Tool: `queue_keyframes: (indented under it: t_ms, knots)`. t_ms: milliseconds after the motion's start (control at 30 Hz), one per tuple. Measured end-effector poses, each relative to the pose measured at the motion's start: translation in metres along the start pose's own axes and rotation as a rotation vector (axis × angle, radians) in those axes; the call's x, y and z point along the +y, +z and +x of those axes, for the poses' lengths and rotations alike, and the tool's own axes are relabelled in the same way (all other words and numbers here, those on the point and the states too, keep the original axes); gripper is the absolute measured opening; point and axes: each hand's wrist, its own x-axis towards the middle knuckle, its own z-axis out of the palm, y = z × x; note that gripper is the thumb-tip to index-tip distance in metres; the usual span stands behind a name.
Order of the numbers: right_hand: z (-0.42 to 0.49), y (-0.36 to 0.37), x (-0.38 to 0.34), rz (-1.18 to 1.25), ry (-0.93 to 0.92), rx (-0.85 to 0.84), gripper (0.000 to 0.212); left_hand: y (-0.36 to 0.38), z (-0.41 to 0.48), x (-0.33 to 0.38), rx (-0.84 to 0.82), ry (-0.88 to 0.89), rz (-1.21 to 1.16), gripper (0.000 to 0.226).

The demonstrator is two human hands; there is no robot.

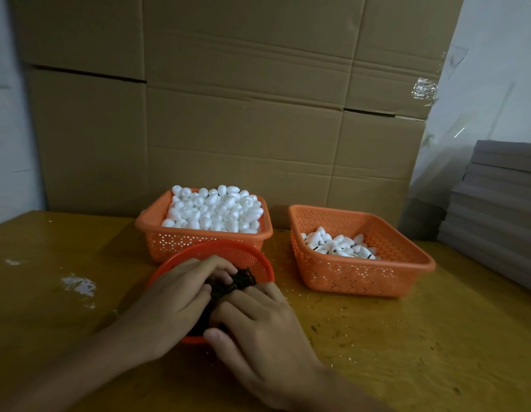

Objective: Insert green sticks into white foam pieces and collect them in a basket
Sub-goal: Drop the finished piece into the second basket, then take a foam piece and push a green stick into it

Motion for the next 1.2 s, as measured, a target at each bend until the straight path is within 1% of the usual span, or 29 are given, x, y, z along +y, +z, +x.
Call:
queue_keyframes:
  t_ms: [67, 200, 367, 567, 767, 900, 1033, 1167, 1200]
  knots:
    - [0.001, 0.002, 0.002, -0.002, 0.014, -0.028, 0.047, 0.000, -0.001, 0.001, 0.006, 0.006, 0.007, 0.047]
    - [0.001, 0.006, 0.002, -0.086, -0.001, -0.032, 0.040, 0.001, -0.001, 0.004, 0.026, 0.031, 0.046, 0.037]
    - [0.000, 0.006, 0.002, -0.080, 0.003, -0.029, 0.039, 0.001, -0.001, 0.008, 0.005, 0.054, 0.095, 0.027]
    - [0.000, 0.008, 0.001, -0.047, 0.045, -0.039, 0.037, 0.001, 0.001, 0.008, 0.009, 0.072, 0.114, 0.026]
    - [0.001, 0.009, 0.003, -0.013, 0.046, -0.030, 0.040, 0.002, 0.005, 0.002, 0.017, 0.073, 0.118, 0.025]
    - [0.001, 0.013, 0.007, -0.020, 0.046, -0.009, 0.033, 0.004, 0.008, 0.001, 0.031, 0.081, 0.116, 0.022]
    - [0.002, 0.015, 0.008, 0.004, 0.061, 0.003, 0.032, 0.005, 0.010, 0.001, 0.033, 0.079, 0.123, 0.025]
    - [0.003, 0.016, 0.008, -0.015, 0.086, -0.028, 0.036, 0.000, 0.019, 0.005, 0.083, 0.046, 0.104, 0.028]
    - [0.003, 0.016, 0.009, -0.016, 0.087, -0.035, 0.038, -0.001, 0.021, 0.007, 0.117, 0.027, 0.107, 0.027]
